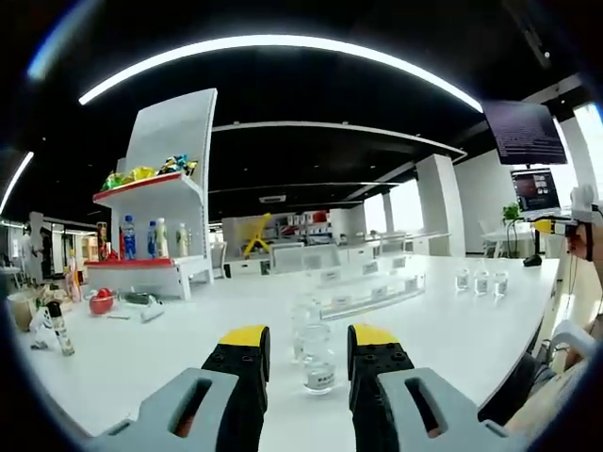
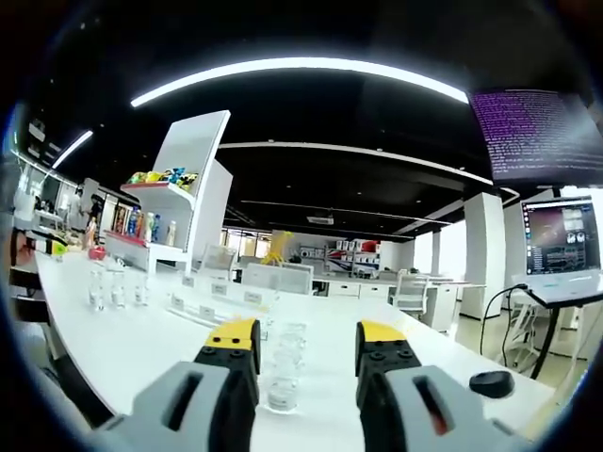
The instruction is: Identify the label on the chemical reagent bottle, grasp the chemical reagent bottle, and place it in the designated position on the reagent rack
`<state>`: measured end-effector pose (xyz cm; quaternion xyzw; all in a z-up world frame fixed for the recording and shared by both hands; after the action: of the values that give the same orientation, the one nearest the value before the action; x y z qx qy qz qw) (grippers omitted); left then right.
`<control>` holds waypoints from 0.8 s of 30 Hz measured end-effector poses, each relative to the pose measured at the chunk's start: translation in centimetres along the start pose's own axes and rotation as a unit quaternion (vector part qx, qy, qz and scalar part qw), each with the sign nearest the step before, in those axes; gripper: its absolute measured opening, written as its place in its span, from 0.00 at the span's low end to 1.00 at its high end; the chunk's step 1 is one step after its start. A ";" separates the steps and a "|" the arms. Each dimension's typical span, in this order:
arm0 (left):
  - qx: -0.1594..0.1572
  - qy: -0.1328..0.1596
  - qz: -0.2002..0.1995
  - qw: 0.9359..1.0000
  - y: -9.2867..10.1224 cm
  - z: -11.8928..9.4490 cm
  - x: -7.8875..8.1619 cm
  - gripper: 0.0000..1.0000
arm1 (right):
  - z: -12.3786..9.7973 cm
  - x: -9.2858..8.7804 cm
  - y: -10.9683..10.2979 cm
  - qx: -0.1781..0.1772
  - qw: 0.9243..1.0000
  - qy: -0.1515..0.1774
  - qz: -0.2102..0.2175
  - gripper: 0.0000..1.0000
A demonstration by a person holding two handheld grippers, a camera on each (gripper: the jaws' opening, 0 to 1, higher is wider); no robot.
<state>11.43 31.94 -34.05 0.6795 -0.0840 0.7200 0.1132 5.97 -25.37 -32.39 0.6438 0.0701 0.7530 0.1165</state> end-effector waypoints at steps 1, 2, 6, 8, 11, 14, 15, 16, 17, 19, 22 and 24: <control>-0.002 -0.004 0.001 1.000 0.0 0.1 -0.1 0.33 | 0.1 -0.1 0.0 0.003 1.000 -0.004 -0.002 0.41; -0.004 -0.006 0.001 1.000 0.0 0.1 -0.2 0.33 | 0.1 -0.2 -0.1 0.008 1.000 -0.008 -0.004 0.41; -0.011 -0.011 -0.003 1.000 -0.1 0.3 -0.4 0.33 | 0.2 -0.5 -0.4 0.029 0.999 -0.020 -0.013 0.41; -0.012 -0.013 -0.004 1.000 -0.1 0.3 -0.4 0.33 | 0.3 -0.6 -0.5 0.040 0.999 -0.026 -0.016 0.41; -0.012 -0.014 -0.004 1.000 -0.1 0.4 -0.5 0.33 | 0.4 -0.7 -0.7 0.047 0.998 -0.029 -0.020 0.41; -0.013 -0.015 -0.004 1.000 -0.1 0.4 -0.5 0.33 | 0.4 -0.8 -1.0 0.057 0.998 -0.032 -0.022 0.41; -0.013 -0.016 -0.003 1.000 -0.1 0.4 -0.6 0.33 | 0.4 -0.8 -1.1 0.060 0.997 -0.032 -0.022 0.41; -0.013 -0.017 -0.002 1.000 -0.1 0.4 -0.6 0.33 | 0.4 -0.8 -1.2 0.064 0.997 -0.032 -0.021 0.42; -0.013 -0.020 -0.001 1.000 -0.1 0.4 -0.7 0.33 | 0.4 -0.8 -1.2 0.068 0.997 -0.032 -0.020 0.42; -0.016 -0.025 0.001 1.000 -0.1 0.3 -0.8 0.33 | 0.4 -0.8 -1.4 0.077 0.996 -0.031 -0.017 0.42; -0.019 -0.028 0.001 0.999 -0.2 0.3 -1.0 0.33 | 0.3 -0.8 -1.5 0.084 0.996 -0.032 -0.015 0.42; -0.018 -0.032 0.000 0.999 -0.2 0.3 -1.1 0.33 | 0.3 -0.9 -1.5 0.085 0.996 -0.033 -0.017 0.42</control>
<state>11.84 32.03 -35.10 0.6999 -0.1008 0.6963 0.1228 6.55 -24.14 -33.54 0.6745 0.1410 0.7206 0.0767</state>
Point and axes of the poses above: the point that each gripper's makers call its tool centre point, and the gripper's own axes: z roughly forward along the fingers, y roughly to its right, x roughly out of its top, the point moved 10 cm from there along -z, roughly backward along the fingers, and after that the axes turned 7 degrees about -z, right-handed, at the moved point
